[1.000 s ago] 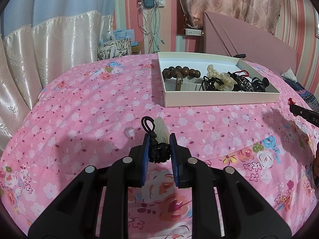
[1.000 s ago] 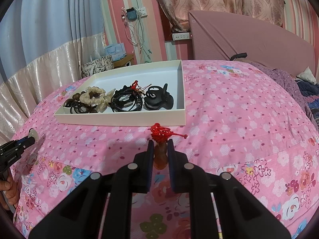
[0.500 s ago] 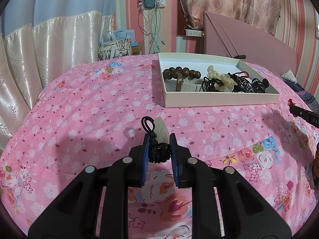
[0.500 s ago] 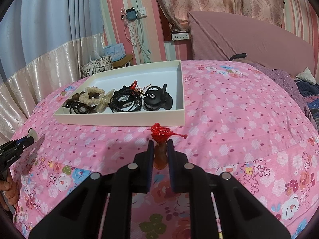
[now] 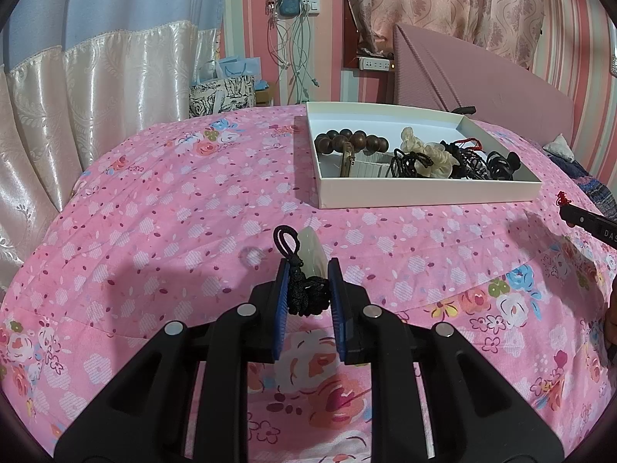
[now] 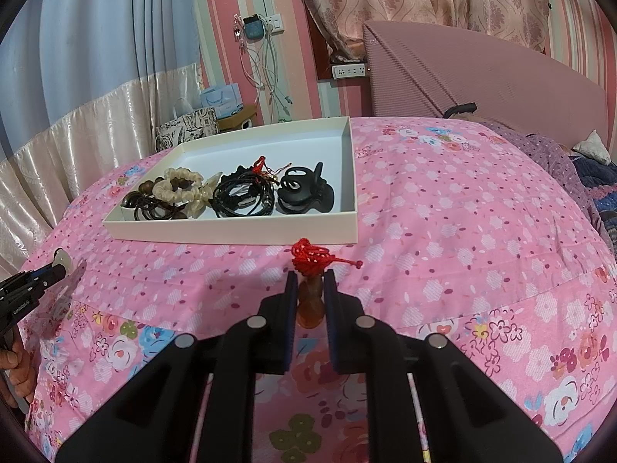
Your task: Organize jewelry
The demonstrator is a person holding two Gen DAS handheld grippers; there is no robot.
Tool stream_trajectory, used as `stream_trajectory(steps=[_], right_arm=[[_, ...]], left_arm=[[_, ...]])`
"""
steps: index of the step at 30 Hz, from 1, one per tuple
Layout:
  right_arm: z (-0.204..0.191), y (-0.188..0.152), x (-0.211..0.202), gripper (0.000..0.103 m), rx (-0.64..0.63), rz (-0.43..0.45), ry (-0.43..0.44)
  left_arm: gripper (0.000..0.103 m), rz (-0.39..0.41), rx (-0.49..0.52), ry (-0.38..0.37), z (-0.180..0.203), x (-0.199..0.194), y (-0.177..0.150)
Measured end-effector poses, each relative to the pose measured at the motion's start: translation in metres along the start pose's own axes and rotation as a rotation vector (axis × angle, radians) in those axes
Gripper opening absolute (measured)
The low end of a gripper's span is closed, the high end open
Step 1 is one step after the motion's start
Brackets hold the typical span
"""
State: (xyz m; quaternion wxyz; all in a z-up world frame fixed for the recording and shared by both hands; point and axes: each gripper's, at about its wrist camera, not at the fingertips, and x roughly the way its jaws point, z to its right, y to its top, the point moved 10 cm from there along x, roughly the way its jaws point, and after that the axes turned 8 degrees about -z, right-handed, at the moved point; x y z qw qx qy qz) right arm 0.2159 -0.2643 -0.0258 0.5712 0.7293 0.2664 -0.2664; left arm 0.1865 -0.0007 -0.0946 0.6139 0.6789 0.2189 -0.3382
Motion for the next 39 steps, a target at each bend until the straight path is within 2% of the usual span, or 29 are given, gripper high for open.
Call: stream_trajectory(steps=[24, 30, 34, 39], right_arm=[[0.0, 0.0, 0.0, 0.013, -0.001, -0.001, -0.002], [0.001, 0.001, 0.0, 0.013, 0.004, -0.004, 0.008], [-0.001, 0.008, 0.0, 0.013, 0.019, -0.003, 0.039], [-0.01, 0.045, -0.002, 0.013, 0.017, 0.032, 0.078]], left_arm=[[0.018, -0.003, 0.001, 0.005, 0.0, -0.001, 0.0], [0.018, 0.004, 0.032, 0.005, 0.008, -0.002, 0.004], [0.018, 0.028, 0.033, -0.03, 0.017, -0.01, 0.025], [0.018, 0.088, 0.037, -0.092, 0.034, -0.023, 0.072]])
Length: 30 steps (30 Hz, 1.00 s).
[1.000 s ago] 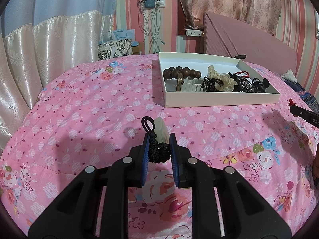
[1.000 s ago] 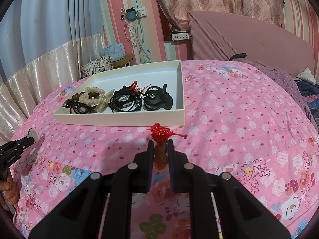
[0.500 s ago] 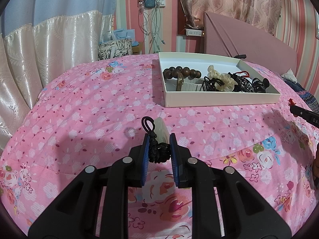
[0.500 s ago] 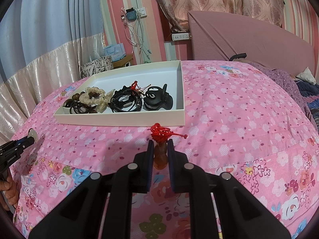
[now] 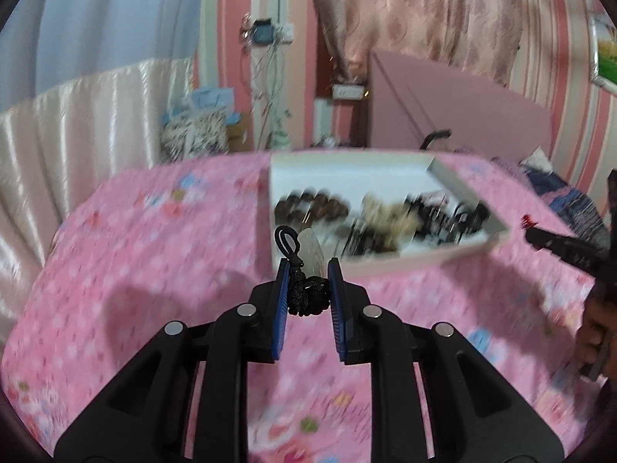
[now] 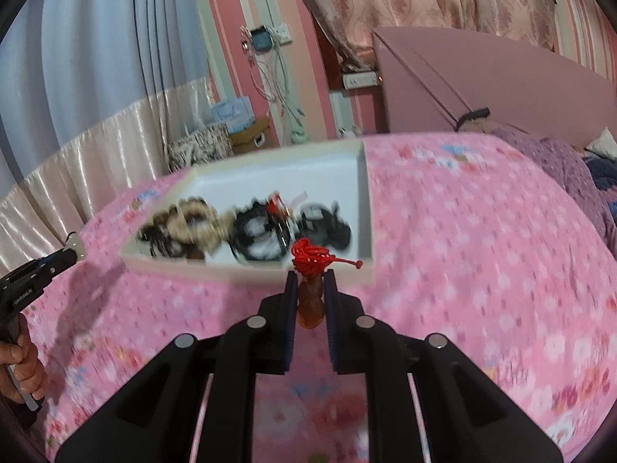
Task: Organize jewelry
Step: 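Carry both items over the tray and open both tools to drop them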
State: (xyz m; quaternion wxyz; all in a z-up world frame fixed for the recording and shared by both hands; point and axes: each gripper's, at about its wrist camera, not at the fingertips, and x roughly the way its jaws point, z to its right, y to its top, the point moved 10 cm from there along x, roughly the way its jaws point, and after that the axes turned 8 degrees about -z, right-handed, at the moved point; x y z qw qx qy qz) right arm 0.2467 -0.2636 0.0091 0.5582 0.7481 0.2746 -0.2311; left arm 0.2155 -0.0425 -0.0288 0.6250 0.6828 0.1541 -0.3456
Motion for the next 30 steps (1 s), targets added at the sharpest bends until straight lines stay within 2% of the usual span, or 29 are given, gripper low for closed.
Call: stream_trajectory(steps=[4, 9, 15, 18, 20, 22, 30], right_arm=[[-0.01, 0.025, 0.01, 0.013, -0.017, 0.011, 0.009], [-0.019, 0.043, 0.034, 0.013, -0.028, 0.012, 0.015], [-0.026, 0.055, 0.068, 0.013, -0.029, -0.003, 0.024], [-0.028, 0.055, 0.083, 0.013, -0.062, -0.012, -0.001], [-0.028, 0.053, 0.09, 0.013, -0.077, -0.016, -0.02], [-0.028, 0.051, 0.097, 0.013, -0.086, -0.035, -0.029], [-0.032, 0.051, 0.107, 0.015, -0.139, -0.071, -0.091]], left_arm=[[0.018, 0.028, -0.003, -0.062, 0.016, 0.009, 0.036], [0.018, 0.051, -0.027, -0.144, 0.03, 0.027, 0.062], [0.018, 0.001, -0.042, -0.119, 0.036, 0.082, 0.06], [0.018, -0.021, -0.057, -0.119, 0.037, 0.104, 0.053], [0.018, -0.039, -0.042, -0.091, 0.039, 0.116, 0.047], [0.018, -0.057, -0.021, -0.056, 0.039, 0.124, 0.041], [0.021, -0.08, -0.027, -0.025, 0.036, 0.139, 0.041]])
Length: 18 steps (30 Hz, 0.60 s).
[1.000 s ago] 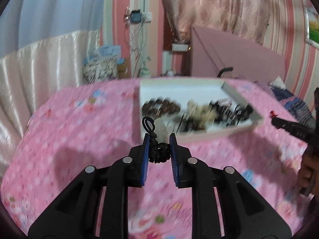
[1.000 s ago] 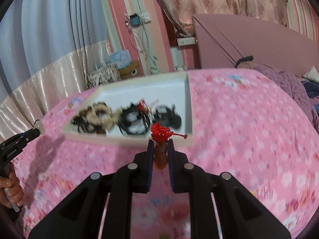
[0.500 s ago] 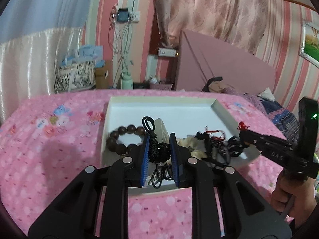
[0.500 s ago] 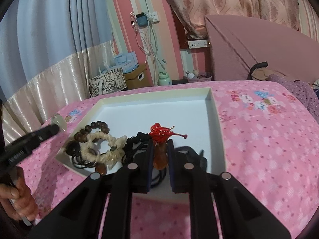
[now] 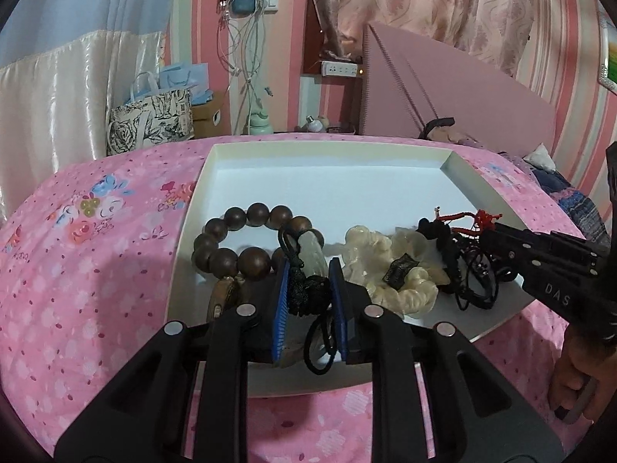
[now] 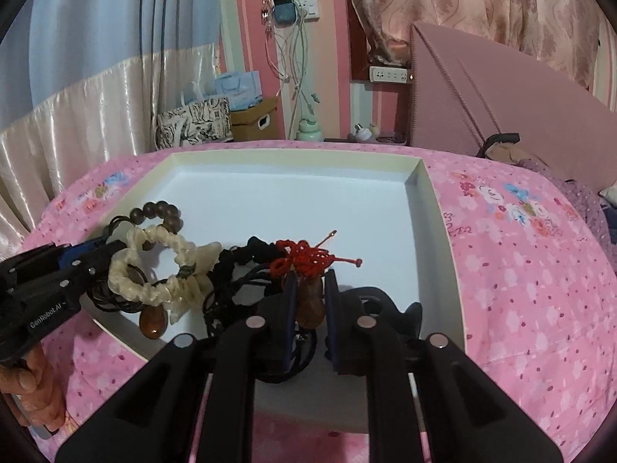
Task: Organize jewelry
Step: 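Carry both items over the tray and open both tools to drop them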
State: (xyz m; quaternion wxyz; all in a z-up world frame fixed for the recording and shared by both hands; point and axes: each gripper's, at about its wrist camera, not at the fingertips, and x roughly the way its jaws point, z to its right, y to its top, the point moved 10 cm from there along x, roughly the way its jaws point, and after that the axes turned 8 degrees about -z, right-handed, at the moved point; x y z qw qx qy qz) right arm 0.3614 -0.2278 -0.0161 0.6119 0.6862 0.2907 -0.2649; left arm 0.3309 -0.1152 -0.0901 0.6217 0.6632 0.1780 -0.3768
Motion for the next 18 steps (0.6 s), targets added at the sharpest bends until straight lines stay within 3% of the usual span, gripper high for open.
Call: stream_trajectory(steps=[1, 3, 4, 10, 14, 18], right_arm=[[0.0, -0.001, 0.0, 0.016, -0.002, -0.001, -0.001], [0.0, -0.001, -0.001, 0.046, -0.008, 0.0, -0.014], [0.0, -0.001, -0.001, 0.052, -0.008, 0.0, -0.019], [0.005, -0.01, -0.028, 0.052, 0.006, 0.027, -0.031], [0.009, -0.031, -0.075, 0.058, 0.034, 0.08, -0.031], [-0.001, -0.065, -0.115, 0.067, 0.028, 0.127, -0.024]], left_arm=[[0.024, 0.003, -0.005, 0.005, -0.002, -0.001, 0.0], [0.037, 0.006, -0.012, 0.01, -0.003, 0.0, 0.001], [0.047, 0.01, -0.014, 0.013, -0.004, -0.001, 0.001], [0.072, 0.078, 0.004, 0.033, -0.005, -0.035, -0.001], [0.1, 0.189, 0.024, 0.075, -0.01, -0.091, -0.012], [0.1, 0.29, 0.022, 0.148, -0.014, -0.144, -0.042]])
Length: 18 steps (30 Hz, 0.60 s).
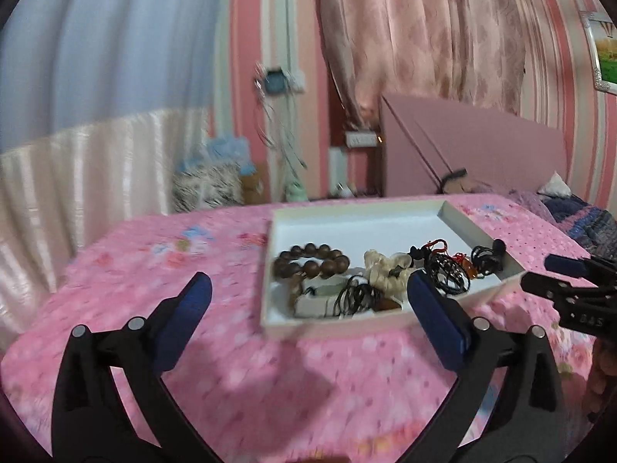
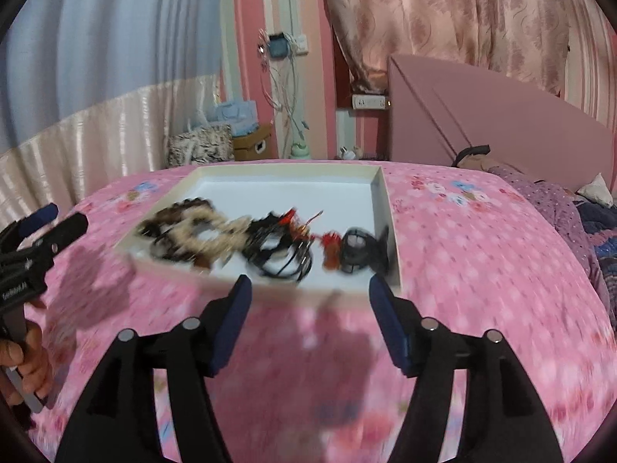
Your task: Organize jewelry
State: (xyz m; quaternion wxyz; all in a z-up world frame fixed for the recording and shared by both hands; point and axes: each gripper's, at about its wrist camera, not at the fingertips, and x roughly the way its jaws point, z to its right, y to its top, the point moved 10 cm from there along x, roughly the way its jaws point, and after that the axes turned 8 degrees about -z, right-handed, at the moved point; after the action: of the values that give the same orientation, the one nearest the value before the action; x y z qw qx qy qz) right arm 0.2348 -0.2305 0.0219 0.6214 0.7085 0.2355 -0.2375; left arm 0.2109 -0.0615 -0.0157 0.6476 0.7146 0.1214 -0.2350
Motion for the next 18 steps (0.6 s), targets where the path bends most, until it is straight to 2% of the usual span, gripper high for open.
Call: stream_trajectory(steps=[6, 9, 14, 18], right_arm=[[-0.003, -0.036, -0.042, 0.076, 0.009, 0.073, -0.032], [-0.001, -0.041, -0.051, 0.077, 0.012, 0.102, -0.035], [-0.007, -0.044, -0.066, 0.086, -0.01, 0.173, -0.051], [-0.01, -0.046, -0.056, 0.086, -0.037, 0.129, -0.053]], left_arm=[[0.1, 0.089, -0.061, 0.079, -0.014, -0.056, -0.031], [0.1, 0.115, -0.071, 0.077, -0.016, -0.073, -0.041], [0.1, 0.105, -0.061, 0.089, -0.012, -0.076, -0.048], [0.1, 0.071, -0.083, 0.089, -0.016, -0.068, -0.053]])
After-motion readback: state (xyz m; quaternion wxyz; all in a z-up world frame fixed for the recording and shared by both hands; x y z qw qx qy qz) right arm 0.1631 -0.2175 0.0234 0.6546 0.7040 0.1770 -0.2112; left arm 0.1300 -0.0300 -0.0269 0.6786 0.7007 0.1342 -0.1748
